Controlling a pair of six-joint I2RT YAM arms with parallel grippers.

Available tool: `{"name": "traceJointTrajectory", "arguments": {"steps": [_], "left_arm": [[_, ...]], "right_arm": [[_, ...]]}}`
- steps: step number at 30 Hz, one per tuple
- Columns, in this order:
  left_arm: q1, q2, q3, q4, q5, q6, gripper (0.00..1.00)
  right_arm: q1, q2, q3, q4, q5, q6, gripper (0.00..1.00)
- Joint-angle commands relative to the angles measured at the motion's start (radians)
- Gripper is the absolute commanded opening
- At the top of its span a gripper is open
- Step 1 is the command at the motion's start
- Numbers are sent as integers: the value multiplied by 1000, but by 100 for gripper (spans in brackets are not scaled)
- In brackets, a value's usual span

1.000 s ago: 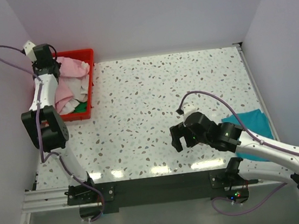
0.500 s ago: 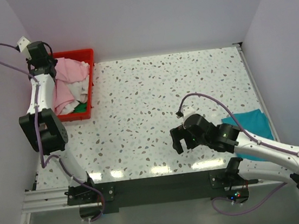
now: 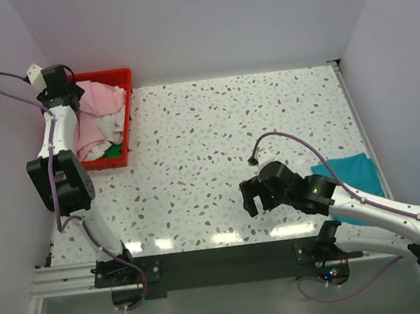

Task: Fold and stack the t-shirts
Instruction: Grab the tshirt from the pile

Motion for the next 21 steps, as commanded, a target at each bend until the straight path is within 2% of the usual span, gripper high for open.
{"name": "traceJointTrajectory", "arguments": {"steps": [1,14,18,20,21], "left_arm": [[23,25,-1,-22,-9,-70,60],[54,88,-4,-3,64,-125,57],[58,99,-4,27,89,-122,48],[60,100,-4,58,112,-113,38],[61,100,-2,66,123,-107,30]], "right_arm": [[2,-7,-7,40,0,6,99],[2,5,-19,49,0,8,99],[0,10,-21,51,2,8,99],[0,13,-18,46,5,8,99],[0,13,-21,48,3,9,99]]}}
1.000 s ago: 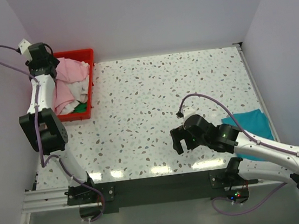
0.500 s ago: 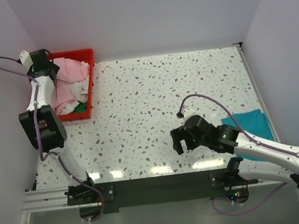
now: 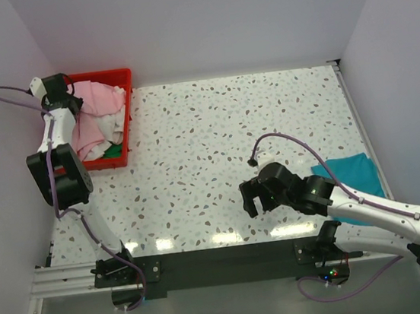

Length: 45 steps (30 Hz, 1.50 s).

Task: Fold and stack the t-shirts
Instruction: Grab the tshirt from the pile, then move the tshirt to the center of the board

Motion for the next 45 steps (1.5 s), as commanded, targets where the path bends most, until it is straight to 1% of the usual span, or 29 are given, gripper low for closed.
{"name": "traceJointTrajectory", "arguments": {"steps": [1,2,4,5,8,15,21,26,27,31,36,39,41,42,44,45], "left_arm": [[17,4,4,84,57,9,26],[17,4,9,87,65,11,19],[20,3,27,87,77,23,13],[20,0,31,87,79,26,6],[19,-36,35,101,86,46,0],[17,-148,87,135,146,92,0],[-14,-209,231,99,197,135,0],[-81,-275,363,79,204,170,0],[-110,-286,398,78,204,190,0],[-202,-353,452,90,194,229,0],[-329,-477,417,135,183,264,0],[-438,-534,351,164,181,279,0],[-471,-565,285,179,183,279,0],[-506,-569,258,190,186,276,0],[-546,-574,166,208,181,276,0],[-581,-571,88,211,175,267,0]], "right_arm": [[0,6,-1,27,3,10,99],[0,6,-1,30,5,9,99],[2,4,1,26,6,12,99],[2,2,1,24,6,12,99],[0,-1,-2,30,11,12,99],[2,7,10,26,15,9,99],[2,-10,22,26,32,7,99],[0,-19,52,12,51,1,99],[2,-22,64,6,58,-4,99],[2,-44,95,-12,89,-7,99],[2,-79,119,-32,124,-4,99],[2,-97,125,-40,144,-1,99],[0,-113,125,-39,158,1,99],[0,-117,122,-37,173,1,99],[0,-129,118,-34,196,7,99],[0,-133,116,-32,207,12,99]]}}
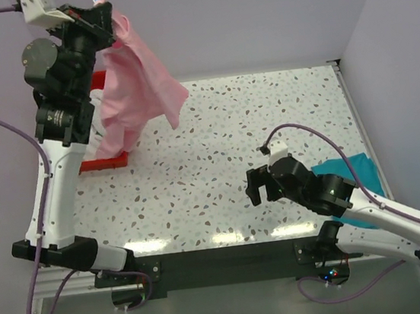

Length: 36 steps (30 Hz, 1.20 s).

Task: Fold and stack the t-shirts
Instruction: Move the tshirt to the center of the board, then flatten the tshirt out

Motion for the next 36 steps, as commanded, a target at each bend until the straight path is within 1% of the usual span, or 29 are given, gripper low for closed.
{"name": "traceJointTrajectory", "arguments": {"steps": [1,3,5,6,7,8,9,10,11,12,13,14,16,17,18,19,21,22,23,25,26,28,31,32,33,34,36], "left_arm": [[-67,38,-173,60,-3,12,0],[-99,62,-259,84,10,-17,0],[-176,110,-394,123,21,-26,0],[-190,134,-416,127,26,-26,0],[-199,163,-425,118,56,-29,5],[-202,233,-430,102,75,-35,7],[-208,266,-444,92,104,-52,11],[-210,295,-450,94,144,-55,22],[-214,350,-447,83,212,-52,26],[-234,369,-445,59,230,-48,33],[-242,384,-444,39,242,-42,46],[-250,384,-450,17,222,-39,51],[-263,345,-537,17,169,-58,55],[-262,278,-584,37,121,-68,56],[-262,245,-623,40,88,-90,56],[-262,215,-678,4,-10,-100,55],[-262,126,-755,-36,-77,-127,51],[-262,96,-778,-69,-109,-131,47],[-262,38,-804,-86,-156,-138,45],[-262,-13,-895,-112,-180,-154,43],[-262,-55,-925,-121,-206,-158,43],[-257,-88,-994,-167,-244,-170,43],[-205,-152,-1056,-181,-256,-155,43],[-184,-183,-1065,-181,-241,-151,43],[-132,-195,-1080,-172,-220,-141,44],[-107,-214,-1087,-169,-174,-138,44],[-76,-229,-1088,-169,-158,-118,44]], "right_arm": [[2,-20,28,3,96,16,99],[2,-29,28,0,132,30,99],[2,-41,21,-3,190,45,99],[2,-45,18,0,205,49,99],[2,-46,15,4,218,47,99],[2,-45,15,7,241,49,99],[2,-29,19,9,248,49,99],[2,-22,22,10,255,49,99],[2,-8,24,13,262,50,99],[2,15,22,27,267,56,99],[2,33,22,36,265,62,99],[1,49,22,47,264,68,99],[2,114,16,105,250,81,99],[2,141,15,130,244,82,99],[1,176,22,153,241,84,99],[1,248,33,206,244,79,99],[-1,342,86,278,256,61,99],[-2,389,111,297,265,55,99],[-5,500,142,311,265,47,99],[-7,614,237,357,268,30,98],[-16,711,272,368,253,30,98],[-22,805,367,403,216,36,95],[-22,941,473,435,114,81,91],[-21,975,494,444,68,93,89],[-21,1027,528,466,46,128,88],[-21,1057,545,471,31,145,87],[-19,1128,597,483,0,182,85]]}}
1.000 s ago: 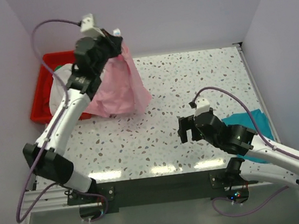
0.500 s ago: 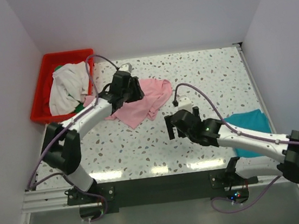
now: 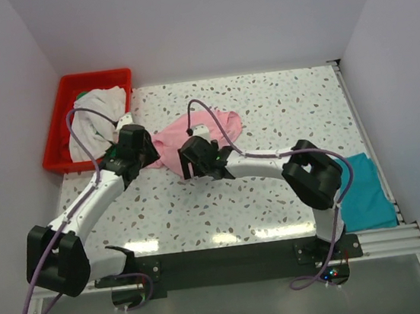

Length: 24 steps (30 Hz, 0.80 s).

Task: Fold and stack the t-shirts
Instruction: Flatten the tshirt out

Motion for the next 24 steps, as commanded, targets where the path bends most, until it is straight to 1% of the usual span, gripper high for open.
{"name": "traceJointTrajectory", "arguments": {"steps": [1,3,7,9,12,14,15,16,18,19,22,23,24], "left_arm": [[51,-64,4,5,12,29,44],[57,-77,8,-2,11,44,44],[74,-103,7,-7,31,54,45],[75,-106,13,-7,40,55,45],[77,-107,27,-16,52,54,45],[75,-118,31,-18,54,54,45],[75,-123,31,-16,58,54,45],[75,-124,31,-15,63,52,45],[75,-127,30,-10,75,47,45],[75,-126,28,-8,87,44,45],[75,-127,16,2,110,40,44],[75,-127,5,5,115,35,43],[75,-127,-2,8,121,34,43]], "right_arm": [[1,88,96,93,-76,99,84],[9,133,152,77,-79,120,82],[35,240,251,-8,-26,145,83],[36,263,286,-54,15,160,82],[39,303,321,-124,59,169,78],[41,312,318,-150,94,165,64],[39,312,315,-176,120,160,43],[41,306,292,-184,129,159,27],[38,274,257,-213,151,156,3],[38,251,233,-220,166,156,0],[3,104,98,-229,198,151,0],[-16,-6,11,-224,194,145,0],[-37,-63,-36,-220,188,142,0]]}}
